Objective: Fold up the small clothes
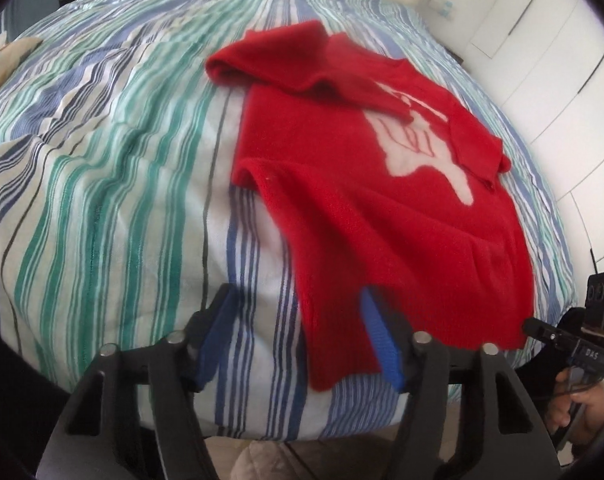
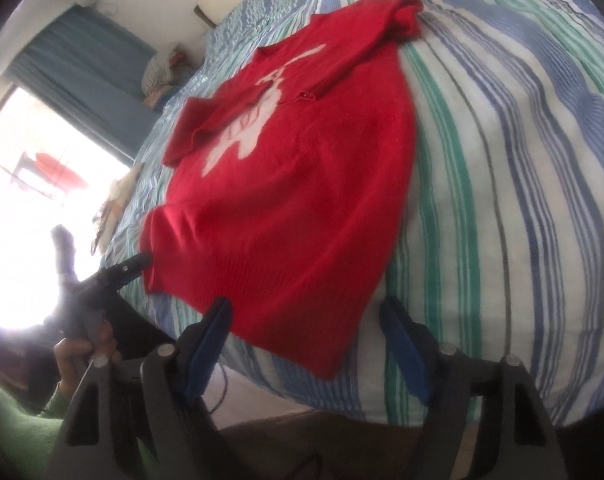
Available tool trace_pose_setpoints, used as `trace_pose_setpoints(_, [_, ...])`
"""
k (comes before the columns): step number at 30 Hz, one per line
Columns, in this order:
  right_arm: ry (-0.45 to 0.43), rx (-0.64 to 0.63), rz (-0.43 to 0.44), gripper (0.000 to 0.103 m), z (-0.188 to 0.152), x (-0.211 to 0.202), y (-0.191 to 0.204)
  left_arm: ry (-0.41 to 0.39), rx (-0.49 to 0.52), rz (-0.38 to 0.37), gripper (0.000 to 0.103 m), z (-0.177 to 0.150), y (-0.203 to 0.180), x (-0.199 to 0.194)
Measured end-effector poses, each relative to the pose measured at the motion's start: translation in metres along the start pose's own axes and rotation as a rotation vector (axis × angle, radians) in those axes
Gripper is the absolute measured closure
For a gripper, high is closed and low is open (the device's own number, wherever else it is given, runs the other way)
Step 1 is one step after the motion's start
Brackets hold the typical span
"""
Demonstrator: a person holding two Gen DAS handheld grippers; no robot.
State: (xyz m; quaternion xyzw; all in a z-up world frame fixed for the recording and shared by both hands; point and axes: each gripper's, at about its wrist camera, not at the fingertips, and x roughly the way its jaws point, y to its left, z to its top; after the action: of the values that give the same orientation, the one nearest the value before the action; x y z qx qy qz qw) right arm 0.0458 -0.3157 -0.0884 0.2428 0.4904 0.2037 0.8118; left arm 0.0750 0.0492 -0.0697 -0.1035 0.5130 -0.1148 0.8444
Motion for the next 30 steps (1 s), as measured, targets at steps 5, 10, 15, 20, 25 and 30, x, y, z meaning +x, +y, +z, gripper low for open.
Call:
trace_pose_setpoints(5, [0.011, 0.006, 0.008, 0.094, -0.001, -0.003, 0.003, 0.053, 0.022, -0.027, 0.1, -0.004, 0.001, -0.011])
trace_pose_setpoints(10, [-0.009, -0.048, -0.098, 0.095, 0.003, -0.044, 0.017, 0.075, 0.076, 0.016, 0.1, -0.011, 0.006, -0.042])
trace_pose_setpoints(15, [0.083, -0.093, -0.193, 0.096, -0.003, -0.041, 0.02, 0.123, 0.16, 0.118, 0.101, -0.027, -0.002, -0.024])
trace_pose_setpoints(20, [0.134, -0.045, -0.249, 0.097, -0.011, -0.016, 0.001, 0.14, 0.139, 0.174, 0.101, -0.029, 0.003, -0.007])
trace_pose_setpoints(25, [0.133, -0.012, -0.286, 0.097, -0.011, 0.005, -0.01, 0.153, 0.177, 0.289, 0.101, -0.035, -0.008, 0.023])
trace_pose_setpoints(30, [0.127, 0.002, -0.301, 0.097, -0.01, 0.013, -0.013, 0.148, 0.186, 0.336, 0.096, -0.034, -0.013, 0.027])
